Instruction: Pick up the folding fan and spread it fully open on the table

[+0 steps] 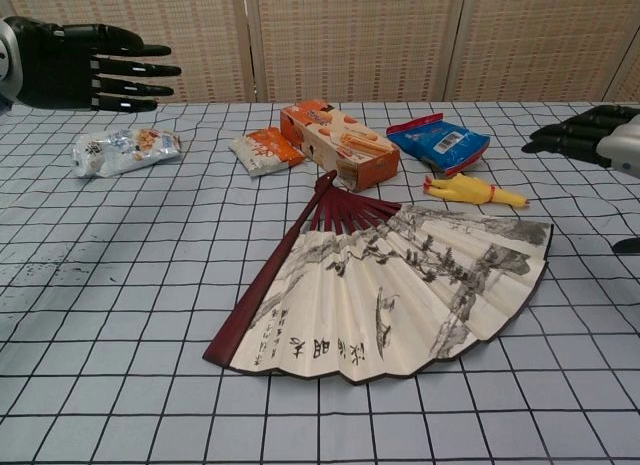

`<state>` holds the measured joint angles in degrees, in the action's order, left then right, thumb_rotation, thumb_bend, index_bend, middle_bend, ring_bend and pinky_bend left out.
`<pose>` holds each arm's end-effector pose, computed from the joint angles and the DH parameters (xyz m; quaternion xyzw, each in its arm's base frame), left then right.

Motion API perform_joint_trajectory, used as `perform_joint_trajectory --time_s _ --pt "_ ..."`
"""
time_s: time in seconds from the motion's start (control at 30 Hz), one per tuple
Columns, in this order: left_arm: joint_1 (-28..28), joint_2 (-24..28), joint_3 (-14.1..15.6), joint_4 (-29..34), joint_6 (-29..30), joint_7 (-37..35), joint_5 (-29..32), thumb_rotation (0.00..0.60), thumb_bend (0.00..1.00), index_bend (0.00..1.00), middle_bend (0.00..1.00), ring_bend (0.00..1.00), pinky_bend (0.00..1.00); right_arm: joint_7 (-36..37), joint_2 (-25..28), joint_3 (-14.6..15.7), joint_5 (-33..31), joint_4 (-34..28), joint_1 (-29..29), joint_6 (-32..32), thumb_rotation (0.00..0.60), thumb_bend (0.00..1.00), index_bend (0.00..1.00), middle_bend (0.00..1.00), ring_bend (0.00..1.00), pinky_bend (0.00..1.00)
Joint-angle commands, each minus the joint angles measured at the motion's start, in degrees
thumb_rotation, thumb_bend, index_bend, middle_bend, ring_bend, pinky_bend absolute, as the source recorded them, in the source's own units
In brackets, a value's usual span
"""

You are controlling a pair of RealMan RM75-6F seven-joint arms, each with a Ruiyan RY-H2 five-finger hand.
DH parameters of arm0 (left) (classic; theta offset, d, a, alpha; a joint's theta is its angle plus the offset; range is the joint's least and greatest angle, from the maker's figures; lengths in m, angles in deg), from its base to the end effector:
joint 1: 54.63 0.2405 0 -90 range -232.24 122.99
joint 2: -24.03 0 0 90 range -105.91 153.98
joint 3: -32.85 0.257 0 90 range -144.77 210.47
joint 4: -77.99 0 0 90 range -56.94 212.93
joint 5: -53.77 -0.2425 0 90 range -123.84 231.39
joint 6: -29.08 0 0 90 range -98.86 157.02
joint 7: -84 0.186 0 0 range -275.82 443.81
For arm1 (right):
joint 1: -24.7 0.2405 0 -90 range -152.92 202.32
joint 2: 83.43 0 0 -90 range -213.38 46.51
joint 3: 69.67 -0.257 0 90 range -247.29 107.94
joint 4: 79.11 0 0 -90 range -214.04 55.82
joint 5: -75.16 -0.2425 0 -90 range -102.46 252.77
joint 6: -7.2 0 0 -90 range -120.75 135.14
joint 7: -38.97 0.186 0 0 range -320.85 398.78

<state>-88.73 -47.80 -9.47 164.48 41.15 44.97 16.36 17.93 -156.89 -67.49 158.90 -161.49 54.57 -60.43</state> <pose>-0.1543 0.4685 0.0572 -0.2703 -0.8309 -0.4743 0.1077 -0.2620 -0.3340 0.0295 0.7921 -0.2056 0.2745 0.5050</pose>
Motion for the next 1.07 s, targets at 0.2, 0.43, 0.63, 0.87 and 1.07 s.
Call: perform_joint_trajectory --time_s 0.2,0.43,0.63,0.87,1.07 --pt "22.89 -2.42 14.51 2.88 39.54 22.18 -56.47 0.6 0.47 0.18 0.13 0.0 0.17 -5.49 3.09 -5.25 -17.13 -11.31 -12.79 -12.7 0.6 0.0 0.0 0.0 0.0 0.0" --pt "33.2 -4.59 21.99 -4.47 64.58 40.86 -61.87 0.6 0.4 0.1 0.04 0.0 0.08 -4.12 -0.13 -4.57 -17.5 -8.2 -16.6 -15.4 0.6 0.0 0.0 0.0 0.0 0.0" --pt "32.14 -2.56 23.68 -2.62 61.98 43.09 -55.52 0.6 0.38 0.08 0.0 0.0 0.09 -2.43 -1.39 -5.44 -15.14 -6.09 -17.24 -16.39 0.6 0.0 0.0 0.0 0.0 0.0" --pt "30.21 -2.33 25.73 -2.93 63.23 44.57 -54.06 0.6 0.38 0.07 0.0 0.0 0.1 -2.01 -1.88 -6.14 -14.45 -4.58 -17.27 -15.05 0.6 0.0 0.0 0.0 0.0 0.0" --pt "29.33 -2.44 26.73 -4.03 65.48 45.31 -52.52 0.6 0.39 0.07 0.0 0.0 0.1 -2.47 -2.37 -6.86 -14.34 -3.8 -17.56 -14.81 0.6 0.0 0.0 0.0 0.0 0.0"
